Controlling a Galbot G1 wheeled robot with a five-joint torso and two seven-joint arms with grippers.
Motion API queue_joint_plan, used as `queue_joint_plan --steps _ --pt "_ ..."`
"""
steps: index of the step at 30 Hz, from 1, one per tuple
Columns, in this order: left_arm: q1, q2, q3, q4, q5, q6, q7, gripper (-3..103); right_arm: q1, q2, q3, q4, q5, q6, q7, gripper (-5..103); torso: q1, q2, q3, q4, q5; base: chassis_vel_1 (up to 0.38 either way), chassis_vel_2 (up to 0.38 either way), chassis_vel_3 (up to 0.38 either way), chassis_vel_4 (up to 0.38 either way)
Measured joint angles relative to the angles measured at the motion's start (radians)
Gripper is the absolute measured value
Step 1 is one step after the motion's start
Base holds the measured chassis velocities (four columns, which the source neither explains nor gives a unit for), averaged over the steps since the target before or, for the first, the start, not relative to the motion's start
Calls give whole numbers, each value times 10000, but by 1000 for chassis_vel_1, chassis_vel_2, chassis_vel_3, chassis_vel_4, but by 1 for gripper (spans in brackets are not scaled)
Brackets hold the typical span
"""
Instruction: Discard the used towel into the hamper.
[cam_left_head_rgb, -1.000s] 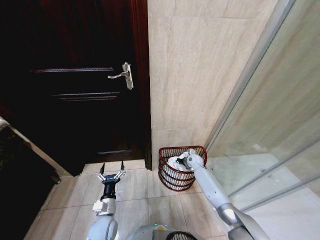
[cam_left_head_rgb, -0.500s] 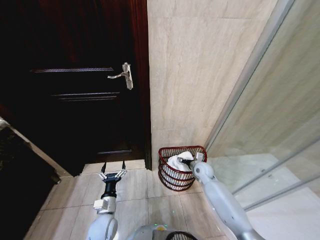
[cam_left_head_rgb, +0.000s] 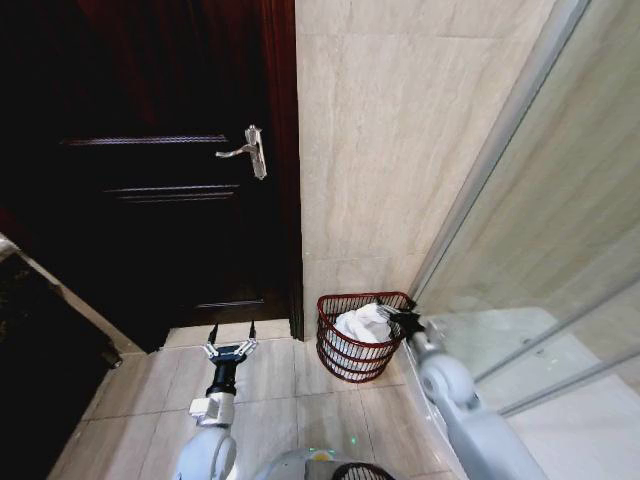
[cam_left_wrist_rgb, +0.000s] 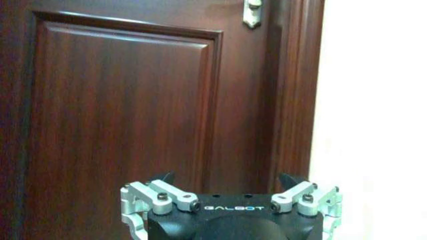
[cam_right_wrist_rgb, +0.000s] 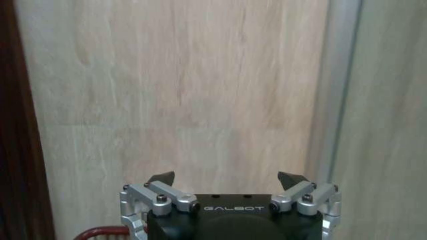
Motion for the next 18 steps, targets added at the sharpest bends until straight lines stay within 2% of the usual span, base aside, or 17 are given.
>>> queue_joint_plan --steps 4,5,7,15,18 --pt "-87 -31 -31 21 -323 167 345 100 -1190 1098 768 823 -1234 663 -314 100 0 0 0 1 -2 0 0 0 0" --pt "-87 -31 -31 21 -323 167 345 100 -1190 1098 768 823 -1234 663 -314 100 0 0 0 1 -2 0 0 0 0" --pt "-99 53 -51 -47 -384 219 522 100 -1579 1528 1016 1185 -1580 808 -416 100 0 0 0 0 0 0 0 0 0" --pt "-180 28 2 -305 -424 316 866 100 -2350 2502 1469 2148 -1635 617 -324 100 1 -1 1 1 -1 0 0 0 0" --pt "-179 -85 -56 -534 -518 543 1017 100 -2727 2947 1495 2570 -1563 446 -136 100 1 -1 1 2 -2 0 0 0 0"
